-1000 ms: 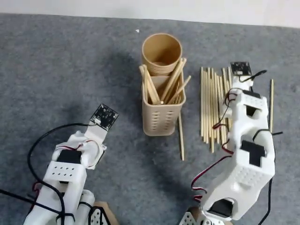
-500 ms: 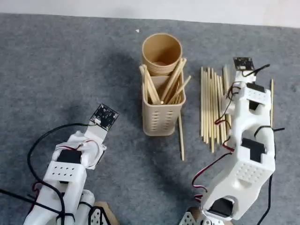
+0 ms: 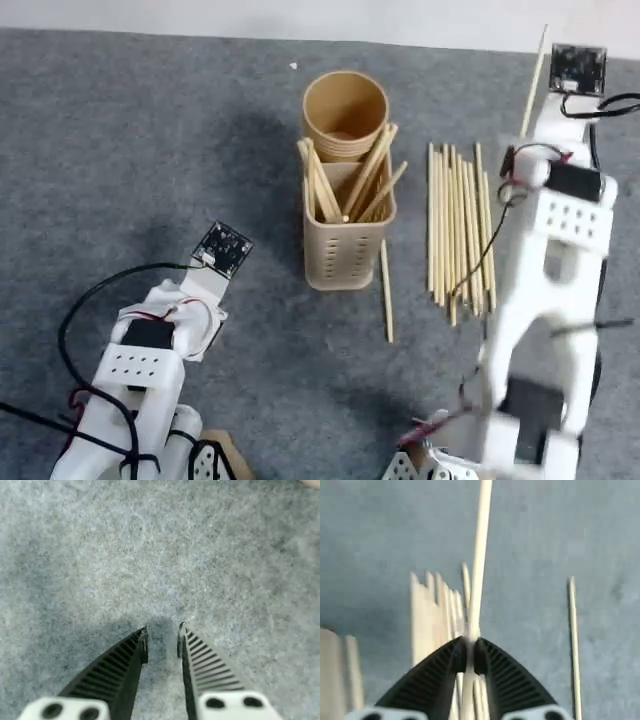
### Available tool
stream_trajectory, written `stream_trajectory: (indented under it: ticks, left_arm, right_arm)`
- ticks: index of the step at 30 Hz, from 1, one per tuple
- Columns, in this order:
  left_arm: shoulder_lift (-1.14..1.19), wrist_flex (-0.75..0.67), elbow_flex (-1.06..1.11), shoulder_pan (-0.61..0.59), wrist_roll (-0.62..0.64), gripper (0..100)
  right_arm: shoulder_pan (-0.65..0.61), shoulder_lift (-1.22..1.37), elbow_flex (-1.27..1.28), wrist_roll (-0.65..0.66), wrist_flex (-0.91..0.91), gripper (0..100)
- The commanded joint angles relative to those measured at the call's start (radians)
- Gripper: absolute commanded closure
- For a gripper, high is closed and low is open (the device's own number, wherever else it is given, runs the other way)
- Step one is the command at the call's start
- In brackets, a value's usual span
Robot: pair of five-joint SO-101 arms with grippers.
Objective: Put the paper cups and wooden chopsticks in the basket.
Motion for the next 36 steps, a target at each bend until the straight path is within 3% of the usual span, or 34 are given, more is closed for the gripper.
stream_trajectory:
  ticks: [1,7,13,17,20,27,33,36]
  left_arm:
    - [-0.007,-0.012,-0.035,0.015,-0.006,87]
    - [-0.007,-0.012,-0.035,0.016,-0.006,87]
    - [-0.007,-0.012,-0.035,0.015,-0.006,87]
    - [-0.007,-0.012,-0.035,0.015,-0.006,87]
    - [-0.007,-0.012,-0.035,0.015,-0.006,87]
    - [-0.007,-0.012,-0.035,0.015,-0.006,87]
    - [-0.007,-0.012,-0.035,0.016,-0.006,87]
    - [-0.007,-0.012,-0.035,0.018,-0.006,87]
  right_arm:
    - [-0.096,-0.278,0.022,-0.057,0.001,99.2]
    - [-0.315,-0.562,0.074,-0.161,-0.113,99.2]
    - [-0.526,-0.800,0.470,-0.210,-0.463,99.2]
    - [-0.545,-0.874,0.803,-0.210,-0.740,99.2]
    - [-0.544,-0.880,0.944,-0.210,-0.828,98.6]
    - [-0.542,-0.883,0.911,-0.210,-0.731,74.7]
    - [-0.398,-0.874,0.591,-0.192,-0.397,74.3]
    - [-0.295,-0.835,0.394,-0.049,-0.168,74.3]
